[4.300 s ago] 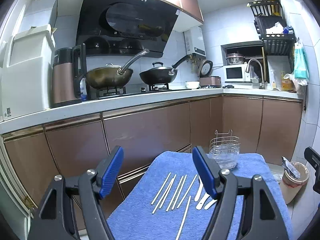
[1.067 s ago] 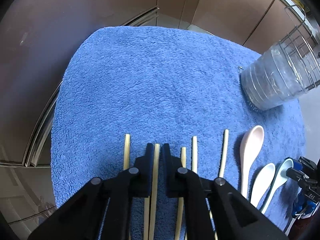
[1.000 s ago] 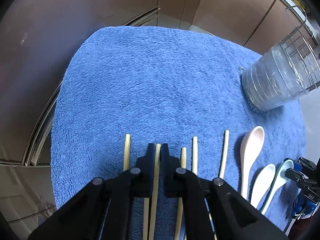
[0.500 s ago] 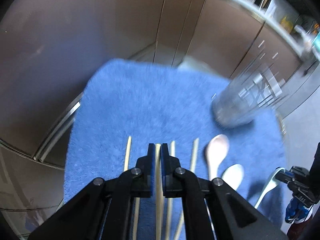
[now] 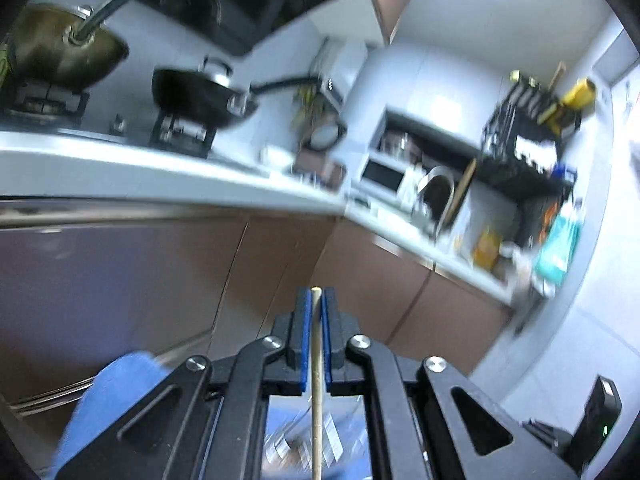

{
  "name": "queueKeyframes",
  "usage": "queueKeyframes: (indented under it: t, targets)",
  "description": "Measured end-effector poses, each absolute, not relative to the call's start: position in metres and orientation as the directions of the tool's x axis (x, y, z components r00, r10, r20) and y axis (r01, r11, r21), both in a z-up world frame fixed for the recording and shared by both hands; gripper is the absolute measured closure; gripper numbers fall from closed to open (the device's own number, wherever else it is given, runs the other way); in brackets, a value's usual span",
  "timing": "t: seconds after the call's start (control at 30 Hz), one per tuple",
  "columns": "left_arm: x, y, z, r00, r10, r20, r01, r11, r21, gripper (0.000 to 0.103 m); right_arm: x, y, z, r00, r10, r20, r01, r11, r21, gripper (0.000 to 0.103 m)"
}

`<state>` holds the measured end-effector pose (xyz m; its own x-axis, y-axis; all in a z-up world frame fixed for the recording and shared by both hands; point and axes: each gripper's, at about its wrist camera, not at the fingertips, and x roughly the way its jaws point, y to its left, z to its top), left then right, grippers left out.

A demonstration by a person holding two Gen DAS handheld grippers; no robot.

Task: Organize utensils
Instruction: 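Close the left tool on the chopstick while the right tool grips the light blue spoon, then drop the chopstick into the glass holder with the left tool while the right tool inserts the spoon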

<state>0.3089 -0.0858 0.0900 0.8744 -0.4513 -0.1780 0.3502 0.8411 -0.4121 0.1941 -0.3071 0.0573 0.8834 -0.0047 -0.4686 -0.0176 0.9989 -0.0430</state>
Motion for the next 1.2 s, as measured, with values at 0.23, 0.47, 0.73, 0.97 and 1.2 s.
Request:
queueKeyframes:
  t: [0.23, 0.47, 0.73, 0.97, 1.2]
  targets:
    - [0.328, -0.136, 0.068, 0.95, -0.304, -0.074, 0.258, 0.894, -0.367, 0.098, 0.242, -0.289, 0.057, 0.885, -0.243, -0.397, 0.118, 0.942, -0.314, 0.096]
    - [0.342, -0.156, 0.03, 0.969, -0.235, -0.07, 0.201, 0.924, -0.325, 0.098, 0.276, -0.28, 0.017, 0.85, -0.29, -0.441, 0.108, 0.913, -0.393, 0.096]
    - [0.331, -0.164, 0.001, 0.959, -0.26, -0.115, 0.228, 0.945, -0.234, 0.094, 0.284, -0.277, -0.025, 0.805, -0.202, -0.558, 0.03, 0.953, -0.301, 0.088]
    - [0.29, -0.134, 0.025, 0.951, -0.28, -0.133, 0.255, 0.95, -0.181, 0.071, 0.265, -0.282, -0.017, 0.807, -0.132, -0.576, 0.019, 0.98, -0.198, 0.075]
    - [0.254, -0.091, 0.041, 0.956, -0.236, -0.174, 0.204, 0.962, -0.181, 0.064, 0.25, -0.281, 0.001, 0.818, -0.126, -0.562, 0.032, 0.984, -0.173, 0.073]
